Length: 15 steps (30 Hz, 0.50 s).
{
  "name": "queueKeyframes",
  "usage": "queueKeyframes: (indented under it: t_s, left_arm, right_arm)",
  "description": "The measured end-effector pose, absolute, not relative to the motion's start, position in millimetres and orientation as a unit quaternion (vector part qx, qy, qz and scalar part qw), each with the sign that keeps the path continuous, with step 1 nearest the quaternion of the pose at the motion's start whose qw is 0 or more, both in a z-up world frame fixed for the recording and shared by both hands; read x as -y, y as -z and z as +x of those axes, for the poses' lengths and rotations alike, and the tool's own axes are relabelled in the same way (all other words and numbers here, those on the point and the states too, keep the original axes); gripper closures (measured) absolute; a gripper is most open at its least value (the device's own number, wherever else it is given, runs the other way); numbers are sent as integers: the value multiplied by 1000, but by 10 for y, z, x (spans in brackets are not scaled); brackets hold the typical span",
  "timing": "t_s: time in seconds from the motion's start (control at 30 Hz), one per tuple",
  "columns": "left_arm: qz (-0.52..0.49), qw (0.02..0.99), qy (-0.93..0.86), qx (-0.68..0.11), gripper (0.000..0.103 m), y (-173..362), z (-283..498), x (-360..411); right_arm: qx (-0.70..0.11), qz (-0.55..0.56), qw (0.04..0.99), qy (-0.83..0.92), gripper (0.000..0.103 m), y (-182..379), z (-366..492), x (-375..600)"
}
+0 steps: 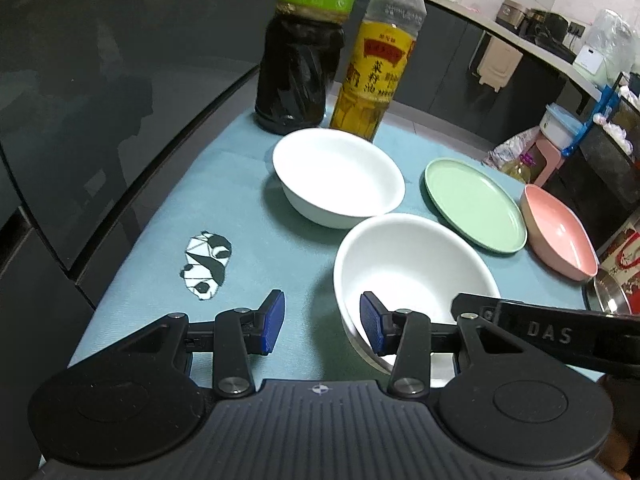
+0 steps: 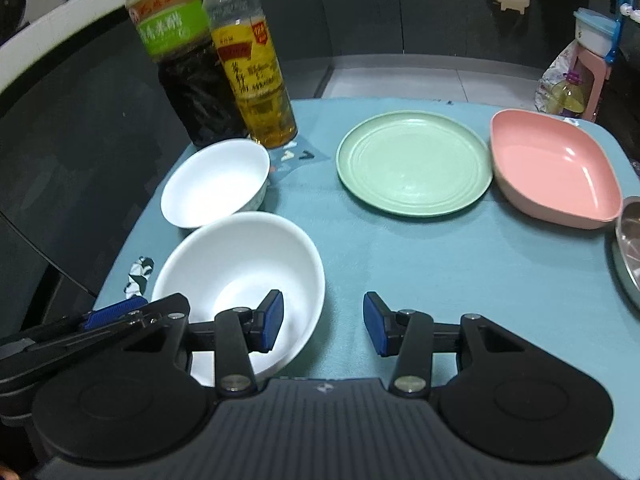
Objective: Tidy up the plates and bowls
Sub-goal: 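Grasp the larger white bowl's rim with the right tool and lift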
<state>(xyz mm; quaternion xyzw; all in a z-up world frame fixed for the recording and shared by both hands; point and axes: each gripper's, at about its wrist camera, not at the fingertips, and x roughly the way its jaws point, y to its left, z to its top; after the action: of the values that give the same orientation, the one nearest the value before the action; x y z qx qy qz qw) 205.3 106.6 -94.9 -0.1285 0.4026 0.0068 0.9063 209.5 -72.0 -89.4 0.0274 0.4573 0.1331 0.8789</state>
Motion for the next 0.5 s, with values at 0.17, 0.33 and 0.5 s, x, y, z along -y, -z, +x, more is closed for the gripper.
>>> queueKeyframes:
  t_s: [0.17, 0.33, 0.5]
  left_arm:
    - [-135, 901, 10, -413, 65, 1025, 2111, -1058]
    - [-125, 906, 37, -403, 85, 1042, 2099, -998]
    - [-94, 919, 45, -379, 88, 890, 1955, -896]
  right_arm:
    - [-465, 21, 875, -131, 63, 966, 2163, 681]
    - [-468, 9, 873, -137, 77, 1029, 2203, 641]
    - [-465, 14, 871, -156, 97, 956, 2139, 653]
